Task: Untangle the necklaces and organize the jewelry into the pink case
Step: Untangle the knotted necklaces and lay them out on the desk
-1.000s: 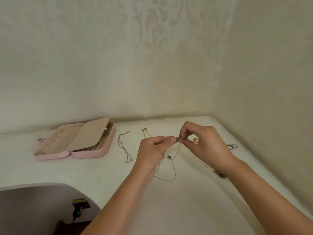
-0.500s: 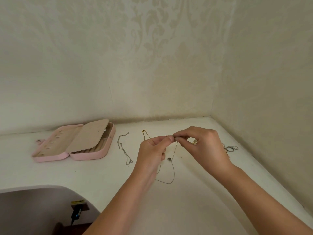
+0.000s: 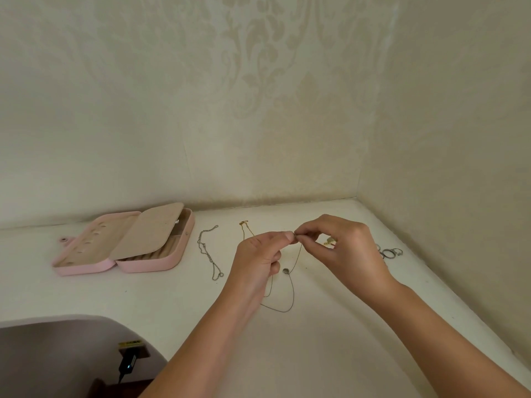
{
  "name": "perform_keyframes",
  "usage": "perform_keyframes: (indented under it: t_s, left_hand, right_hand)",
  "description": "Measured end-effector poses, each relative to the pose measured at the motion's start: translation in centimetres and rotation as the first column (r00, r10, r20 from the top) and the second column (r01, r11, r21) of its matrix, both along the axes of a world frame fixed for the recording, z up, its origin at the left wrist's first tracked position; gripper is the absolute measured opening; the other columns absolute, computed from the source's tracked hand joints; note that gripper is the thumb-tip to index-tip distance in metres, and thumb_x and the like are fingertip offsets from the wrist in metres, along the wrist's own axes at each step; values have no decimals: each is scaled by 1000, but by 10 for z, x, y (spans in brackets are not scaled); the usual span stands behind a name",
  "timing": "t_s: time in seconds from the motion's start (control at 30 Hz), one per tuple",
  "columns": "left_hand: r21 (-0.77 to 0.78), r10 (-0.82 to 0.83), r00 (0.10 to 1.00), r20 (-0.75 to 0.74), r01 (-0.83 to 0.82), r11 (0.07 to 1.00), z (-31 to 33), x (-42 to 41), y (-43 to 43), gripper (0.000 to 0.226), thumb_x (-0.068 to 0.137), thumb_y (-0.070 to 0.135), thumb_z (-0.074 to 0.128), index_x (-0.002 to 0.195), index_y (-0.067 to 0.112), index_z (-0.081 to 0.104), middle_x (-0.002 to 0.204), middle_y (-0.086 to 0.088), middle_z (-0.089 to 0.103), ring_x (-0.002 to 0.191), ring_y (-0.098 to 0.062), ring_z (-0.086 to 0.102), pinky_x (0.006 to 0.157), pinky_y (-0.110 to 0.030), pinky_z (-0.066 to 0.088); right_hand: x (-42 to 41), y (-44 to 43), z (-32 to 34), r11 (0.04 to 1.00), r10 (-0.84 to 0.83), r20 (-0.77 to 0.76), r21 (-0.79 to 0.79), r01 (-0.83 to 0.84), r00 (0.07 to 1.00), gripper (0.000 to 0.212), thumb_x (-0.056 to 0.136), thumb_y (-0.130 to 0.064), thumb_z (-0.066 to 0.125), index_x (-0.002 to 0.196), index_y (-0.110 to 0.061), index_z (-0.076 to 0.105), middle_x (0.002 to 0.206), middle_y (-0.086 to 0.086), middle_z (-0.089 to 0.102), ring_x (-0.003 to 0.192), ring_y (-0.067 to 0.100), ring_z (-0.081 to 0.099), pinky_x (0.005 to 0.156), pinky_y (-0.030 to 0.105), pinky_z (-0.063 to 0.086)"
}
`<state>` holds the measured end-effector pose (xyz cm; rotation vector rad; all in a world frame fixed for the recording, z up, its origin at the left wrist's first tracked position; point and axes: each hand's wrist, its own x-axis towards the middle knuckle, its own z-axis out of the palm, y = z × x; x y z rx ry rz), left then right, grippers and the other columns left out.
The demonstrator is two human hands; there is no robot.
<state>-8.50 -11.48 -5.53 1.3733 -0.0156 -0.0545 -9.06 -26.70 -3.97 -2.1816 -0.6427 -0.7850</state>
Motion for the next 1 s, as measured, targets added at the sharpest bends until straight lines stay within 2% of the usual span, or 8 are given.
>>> perform_keyframes:
  t_s: [0.17,0.3,0.47,0.6,0.7,0.8,0.9,1.0]
  left_hand:
    - [-127,-85,996,-15,82,989,4,-1,1,12,85,15,66,86,5,72,72,6,68,46,-5,27,45,-14,22]
    - [-166,-101,994,-29,95,982,3,-1,2,22,72,23,69,86,5,72,83,0,71,43,-4,29,44,-13,24]
    - [-169,-105,994,-19,101,980,3,-2,2,24,70,23,69,86,5,73,83,0,72,43,-4,30,42,-12,24]
    - [-139,-112,994,14,113,984,4,-3,3,20,68,24,70,80,8,75,71,4,67,44,-4,28,42,-12,24]
    - [-98,-96,995,36,99,990,5,-3,4,18,66,27,72,73,12,78,54,7,45,48,-6,23,43,-15,22]
    - [-23,-80,996,50,81,996,6,-4,4,23,64,31,74,75,11,78,54,5,27,55,-12,18,48,-20,19]
    - [29,-77,995,58,76,997,5,-4,4,19,64,25,81,76,10,77,51,8,27,52,-10,21,49,-20,19]
    - [33,-41,998,57,39,999,3,-4,2,13,79,17,73,84,4,75,49,10,30,50,-8,24,49,-19,23]
  right_hand:
    - [-4,-1,4,987,47,-123,156,-27,991,11,81,-5,73,81,-15,73,73,-15,67,77,-1,61,66,4,39]
    - [-5,0,5,961,98,-212,273,-37,972,12,82,-7,72,79,-19,72,77,-15,70,79,2,65,74,8,44]
    - [-7,0,7,920,167,-280,389,-48,945,12,83,-6,71,80,-18,72,78,-11,72,80,3,66,77,11,47]
    - [-7,-1,8,942,177,-254,325,-88,951,12,84,-6,70,82,-18,72,80,-10,72,80,5,66,77,12,47]
    - [-8,-2,9,975,130,-202,203,-88,971,11,83,-7,71,82,-17,72,77,-16,68,78,3,63,75,7,42]
    - [-6,-7,11,993,99,-120,72,-90,988,12,83,-7,72,82,-19,72,74,-19,64,77,2,62,72,8,41]
    - [-5,-10,11,996,93,-70,-2,-93,993,8,83,-11,72,84,-19,73,75,-18,64,76,1,61,67,10,42]
    - [-4,-9,10,997,82,-21,-2,-83,996,5,82,-17,71,85,-18,74,74,-16,65,74,0,61,68,7,41]
